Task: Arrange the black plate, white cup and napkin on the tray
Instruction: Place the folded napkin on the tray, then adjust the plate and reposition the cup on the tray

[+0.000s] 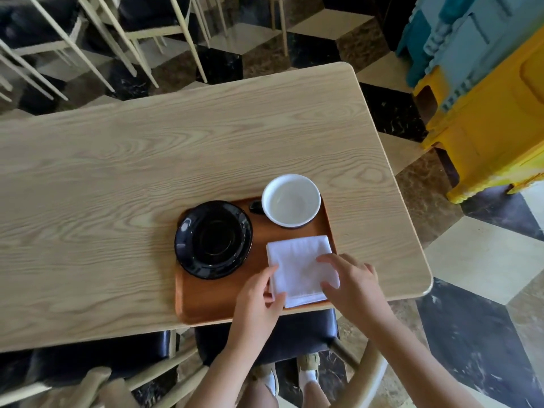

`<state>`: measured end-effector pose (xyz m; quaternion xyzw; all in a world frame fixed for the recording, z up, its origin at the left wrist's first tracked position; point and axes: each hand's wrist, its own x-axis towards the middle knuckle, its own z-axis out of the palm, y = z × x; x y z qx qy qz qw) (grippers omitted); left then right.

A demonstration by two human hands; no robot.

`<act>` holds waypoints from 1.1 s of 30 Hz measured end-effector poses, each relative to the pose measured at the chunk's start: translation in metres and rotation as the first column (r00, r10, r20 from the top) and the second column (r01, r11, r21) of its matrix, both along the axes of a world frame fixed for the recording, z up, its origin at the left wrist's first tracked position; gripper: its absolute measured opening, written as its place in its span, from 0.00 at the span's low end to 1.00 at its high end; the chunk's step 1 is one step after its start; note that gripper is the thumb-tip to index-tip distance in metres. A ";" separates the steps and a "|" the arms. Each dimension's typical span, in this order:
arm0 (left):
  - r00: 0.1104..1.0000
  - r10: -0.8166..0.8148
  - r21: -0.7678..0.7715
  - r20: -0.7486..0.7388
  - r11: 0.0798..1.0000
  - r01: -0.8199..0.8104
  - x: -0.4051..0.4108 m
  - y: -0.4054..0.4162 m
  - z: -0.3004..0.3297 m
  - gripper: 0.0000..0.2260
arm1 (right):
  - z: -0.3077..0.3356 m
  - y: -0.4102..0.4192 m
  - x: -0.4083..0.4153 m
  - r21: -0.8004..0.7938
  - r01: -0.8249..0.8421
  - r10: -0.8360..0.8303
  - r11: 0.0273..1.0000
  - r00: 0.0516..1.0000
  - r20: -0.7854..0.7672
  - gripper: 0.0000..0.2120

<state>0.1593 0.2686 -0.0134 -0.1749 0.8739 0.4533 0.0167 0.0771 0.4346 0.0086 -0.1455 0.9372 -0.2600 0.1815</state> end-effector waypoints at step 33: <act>0.951 -0.294 -0.563 0.095 0.772 0.295 0.030 -0.099 0.016 0.25 | -0.007 -0.096 0.041 0.156 -0.259 0.291 0.953 0.924 -0.248 0.23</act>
